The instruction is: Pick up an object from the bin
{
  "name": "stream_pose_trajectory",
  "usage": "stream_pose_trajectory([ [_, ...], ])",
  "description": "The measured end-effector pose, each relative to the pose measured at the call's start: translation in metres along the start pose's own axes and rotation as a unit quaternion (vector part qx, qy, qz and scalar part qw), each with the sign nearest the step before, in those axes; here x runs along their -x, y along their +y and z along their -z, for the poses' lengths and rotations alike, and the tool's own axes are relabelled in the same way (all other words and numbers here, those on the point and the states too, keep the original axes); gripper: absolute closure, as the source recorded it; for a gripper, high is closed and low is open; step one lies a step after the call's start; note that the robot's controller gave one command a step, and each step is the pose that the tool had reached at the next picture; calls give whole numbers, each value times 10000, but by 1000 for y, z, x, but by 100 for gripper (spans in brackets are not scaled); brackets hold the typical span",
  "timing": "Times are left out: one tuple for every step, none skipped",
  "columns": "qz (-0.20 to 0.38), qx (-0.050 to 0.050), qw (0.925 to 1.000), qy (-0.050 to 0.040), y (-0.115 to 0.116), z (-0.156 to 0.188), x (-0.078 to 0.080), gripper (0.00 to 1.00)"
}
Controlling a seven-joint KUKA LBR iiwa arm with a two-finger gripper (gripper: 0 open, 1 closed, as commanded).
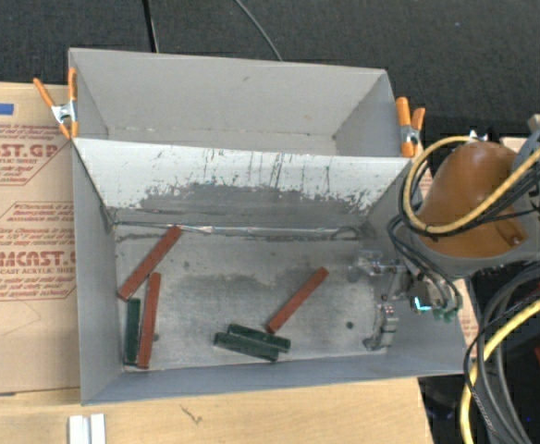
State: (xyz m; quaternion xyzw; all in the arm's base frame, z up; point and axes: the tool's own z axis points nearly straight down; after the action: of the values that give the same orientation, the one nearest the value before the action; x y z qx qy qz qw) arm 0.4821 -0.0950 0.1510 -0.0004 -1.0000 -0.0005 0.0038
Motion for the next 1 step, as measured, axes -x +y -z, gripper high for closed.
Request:
stream_pose_trajectory([
  [5, -7, 10000, -38, 0, 4, 2, 0],
])
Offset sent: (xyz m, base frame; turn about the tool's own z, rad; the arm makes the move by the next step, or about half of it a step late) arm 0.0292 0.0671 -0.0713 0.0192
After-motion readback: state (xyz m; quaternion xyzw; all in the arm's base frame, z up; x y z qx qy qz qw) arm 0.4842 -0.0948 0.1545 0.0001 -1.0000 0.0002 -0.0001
